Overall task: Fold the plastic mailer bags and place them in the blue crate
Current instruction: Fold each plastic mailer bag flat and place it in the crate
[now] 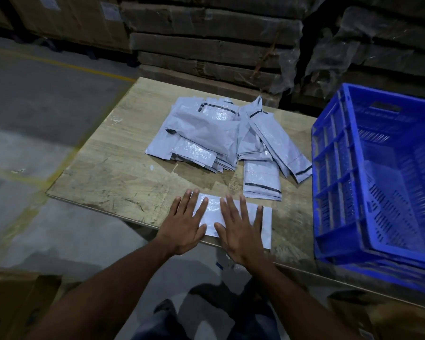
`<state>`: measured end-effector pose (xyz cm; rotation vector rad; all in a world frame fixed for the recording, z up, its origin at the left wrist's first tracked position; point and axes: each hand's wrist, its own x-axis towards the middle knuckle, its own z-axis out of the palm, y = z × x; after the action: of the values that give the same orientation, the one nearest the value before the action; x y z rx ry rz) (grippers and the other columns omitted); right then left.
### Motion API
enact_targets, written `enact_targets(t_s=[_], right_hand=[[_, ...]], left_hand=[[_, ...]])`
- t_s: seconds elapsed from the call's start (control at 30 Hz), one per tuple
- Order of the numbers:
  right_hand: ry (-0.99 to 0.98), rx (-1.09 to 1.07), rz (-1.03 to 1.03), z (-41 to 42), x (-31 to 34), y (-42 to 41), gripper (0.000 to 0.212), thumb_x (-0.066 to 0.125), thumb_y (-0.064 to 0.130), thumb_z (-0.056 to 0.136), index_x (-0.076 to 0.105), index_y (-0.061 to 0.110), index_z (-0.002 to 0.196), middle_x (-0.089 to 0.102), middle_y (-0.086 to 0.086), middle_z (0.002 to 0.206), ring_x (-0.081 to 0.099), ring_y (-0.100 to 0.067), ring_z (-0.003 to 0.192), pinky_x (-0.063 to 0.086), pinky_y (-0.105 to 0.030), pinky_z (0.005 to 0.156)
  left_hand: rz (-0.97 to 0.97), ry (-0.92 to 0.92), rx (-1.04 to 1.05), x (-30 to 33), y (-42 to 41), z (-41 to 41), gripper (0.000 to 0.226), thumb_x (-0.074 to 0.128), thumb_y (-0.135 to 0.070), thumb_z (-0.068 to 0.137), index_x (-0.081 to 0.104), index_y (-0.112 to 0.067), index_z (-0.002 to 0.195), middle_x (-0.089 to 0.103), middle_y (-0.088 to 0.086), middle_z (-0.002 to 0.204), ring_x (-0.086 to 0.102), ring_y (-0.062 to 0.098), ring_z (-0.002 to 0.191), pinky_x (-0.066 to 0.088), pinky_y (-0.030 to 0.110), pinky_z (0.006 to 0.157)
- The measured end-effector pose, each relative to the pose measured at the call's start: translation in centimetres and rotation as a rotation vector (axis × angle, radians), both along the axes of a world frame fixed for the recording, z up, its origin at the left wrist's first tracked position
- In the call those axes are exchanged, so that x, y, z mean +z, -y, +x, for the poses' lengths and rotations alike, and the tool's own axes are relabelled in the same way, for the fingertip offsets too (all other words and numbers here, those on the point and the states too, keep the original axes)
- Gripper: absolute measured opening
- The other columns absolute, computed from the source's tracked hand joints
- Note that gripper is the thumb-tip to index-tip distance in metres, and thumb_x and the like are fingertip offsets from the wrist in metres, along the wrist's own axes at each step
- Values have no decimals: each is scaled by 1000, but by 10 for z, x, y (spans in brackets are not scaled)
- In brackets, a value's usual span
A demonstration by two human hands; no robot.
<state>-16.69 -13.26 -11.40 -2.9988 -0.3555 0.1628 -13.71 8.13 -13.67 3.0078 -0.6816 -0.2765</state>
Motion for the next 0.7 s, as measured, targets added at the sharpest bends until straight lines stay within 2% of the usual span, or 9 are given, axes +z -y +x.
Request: enact_targets(t_s=[0.1, 0.23, 0.33, 0.37, 0.43, 0.5, 0.53, 0.63, 0.7], right_hand=[[-60, -14, -7, 8, -9, 9, 67, 14, 65, 103, 13, 30, 161, 2, 4, 169, 4, -27, 156, 7, -67, 118], [-83, -66, -49, -4, -12, 50, 75, 12, 75, 97, -1, 36, 160, -14, 4, 168, -9, -27, 155, 0, -62, 121], [-121, -109, -28, -6, -7, 55, 84, 11, 82, 92, -19, 36, 156, -30, 5, 163, -23, -27, 152, -13, -63, 118], [-101, -92, -9, -7, -5, 52, 88, 15, 84, 91, -17, 34, 157, -29, 4, 164, -25, -27, 151, -15, -64, 116], [-29, 42, 43, -10, -1, 45, 87, 27, 81, 93, 10, 29, 160, -9, 1, 169, -15, -29, 154, -8, -68, 117], [23, 171, 64, -13, -4, 38, 64, 33, 70, 97, 43, 27, 144, 17, -1, 168, 0, -29, 156, 9, -72, 116], [34, 170, 69, -12, -5, 35, 54, 34, 65, 98, 53, 29, 133, 27, -1, 165, 4, -28, 156, 14, -72, 115], [100, 136, 28, -11, -6, 31, 33, 41, 52, 100, 65, 30, 105, 43, -2, 157, 20, -30, 153, 19, -71, 114], [164, 191, -37, -11, -8, 31, 15, 58, 39, 97, 65, 26, 94, 48, -5, 153, 26, -32, 151, 19, -71, 113]], left_hand=[[-8, -17, -7, 0, -4, 3, 78, 15, -60, 102, 3, -16, 166, -9, 22, 170, -11, 38, 158, 8, 57, 127], [-13, -57, -21, 5, -4, 2, 81, 8, -63, 100, -6, -17, 165, -20, 23, 168, -21, 38, 156, 0, 55, 127], [2, -87, -14, 10, -1, 4, 84, -3, -65, 94, -16, -19, 163, -31, 22, 164, -31, 37, 152, -6, 55, 126], [11, -96, -18, 11, -1, 5, 85, -5, -66, 92, -20, -20, 162, -34, 22, 163, -33, 37, 151, -8, 55, 126], [29, -114, -28, 11, -2, 8, 86, -11, -70, 90, -26, -22, 159, -37, 23, 161, -35, 37, 150, -9, 55, 126], [14, -121, -37, 11, -3, 12, 87, -18, -74, 88, -29, -22, 157, -37, 23, 161, -35, 38, 150, -8, 56, 126], [12, -126, -38, 11, -4, 14, 88, -18, -74, 87, -29, -23, 157, -36, 23, 161, -35, 38, 150, -7, 57, 125], [44, -140, -31, 12, -3, 16, 86, -10, -71, 89, -30, -22, 157, -38, 22, 160, -36, 38, 150, -5, 57, 125], [31, -136, -35, 15, -4, 14, 89, -1, -74, 92, -31, -21, 156, -42, 20, 159, -38, 37, 148, -10, 56, 125]])
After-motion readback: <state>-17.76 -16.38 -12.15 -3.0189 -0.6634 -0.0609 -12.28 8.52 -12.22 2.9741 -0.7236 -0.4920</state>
